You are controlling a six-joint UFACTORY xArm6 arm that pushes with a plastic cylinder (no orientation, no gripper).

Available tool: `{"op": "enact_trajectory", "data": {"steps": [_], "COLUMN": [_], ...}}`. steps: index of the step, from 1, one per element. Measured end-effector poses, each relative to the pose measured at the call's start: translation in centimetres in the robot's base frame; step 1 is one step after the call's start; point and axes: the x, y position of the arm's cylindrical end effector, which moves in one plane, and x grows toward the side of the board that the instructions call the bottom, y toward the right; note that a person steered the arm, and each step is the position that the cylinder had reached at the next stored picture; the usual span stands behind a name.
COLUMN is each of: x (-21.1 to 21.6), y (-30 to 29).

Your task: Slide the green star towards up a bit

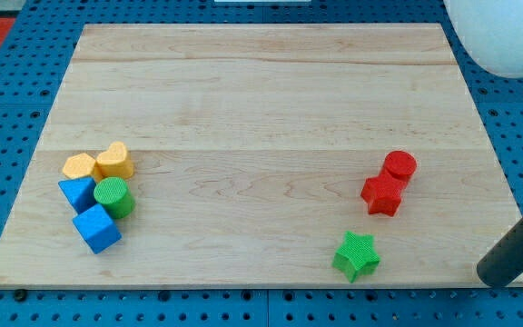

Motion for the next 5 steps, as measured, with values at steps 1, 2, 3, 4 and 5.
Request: {"op": "enact_trajectory", "data": {"steps": [1, 2, 3, 4, 5], "x": [0.0, 0.0, 0.0, -1.1, -3.6], "y": [-2.6, -10.6, -13.7, -13.9, -15.4]}}
